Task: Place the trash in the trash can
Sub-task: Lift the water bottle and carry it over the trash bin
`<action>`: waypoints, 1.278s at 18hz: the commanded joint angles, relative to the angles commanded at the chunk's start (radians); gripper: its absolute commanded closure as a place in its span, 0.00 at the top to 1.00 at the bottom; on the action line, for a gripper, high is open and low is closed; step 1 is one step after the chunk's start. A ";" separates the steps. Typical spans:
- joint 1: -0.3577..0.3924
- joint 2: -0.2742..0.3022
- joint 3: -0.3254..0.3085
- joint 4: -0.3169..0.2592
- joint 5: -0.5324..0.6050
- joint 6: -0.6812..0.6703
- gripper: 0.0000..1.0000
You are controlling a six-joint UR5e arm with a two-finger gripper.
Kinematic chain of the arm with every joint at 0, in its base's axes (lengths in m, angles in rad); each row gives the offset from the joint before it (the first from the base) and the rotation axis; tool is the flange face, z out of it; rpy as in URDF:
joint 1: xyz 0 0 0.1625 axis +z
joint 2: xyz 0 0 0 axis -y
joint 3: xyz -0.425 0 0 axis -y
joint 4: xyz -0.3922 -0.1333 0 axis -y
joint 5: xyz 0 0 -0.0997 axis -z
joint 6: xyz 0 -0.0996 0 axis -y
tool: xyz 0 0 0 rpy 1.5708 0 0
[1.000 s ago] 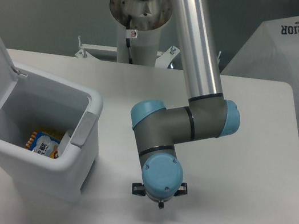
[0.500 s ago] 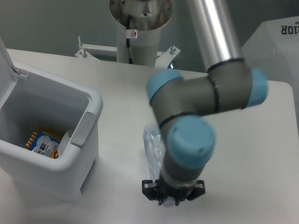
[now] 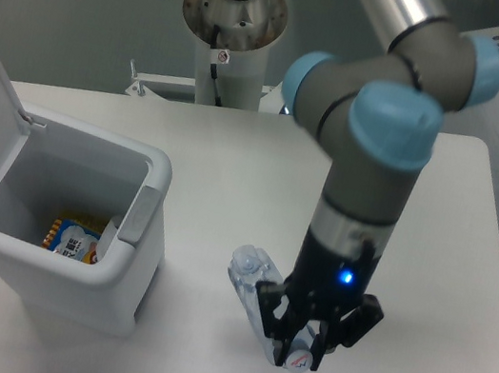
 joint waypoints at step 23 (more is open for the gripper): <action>-0.020 0.259 -0.208 0.069 -0.574 0.181 0.03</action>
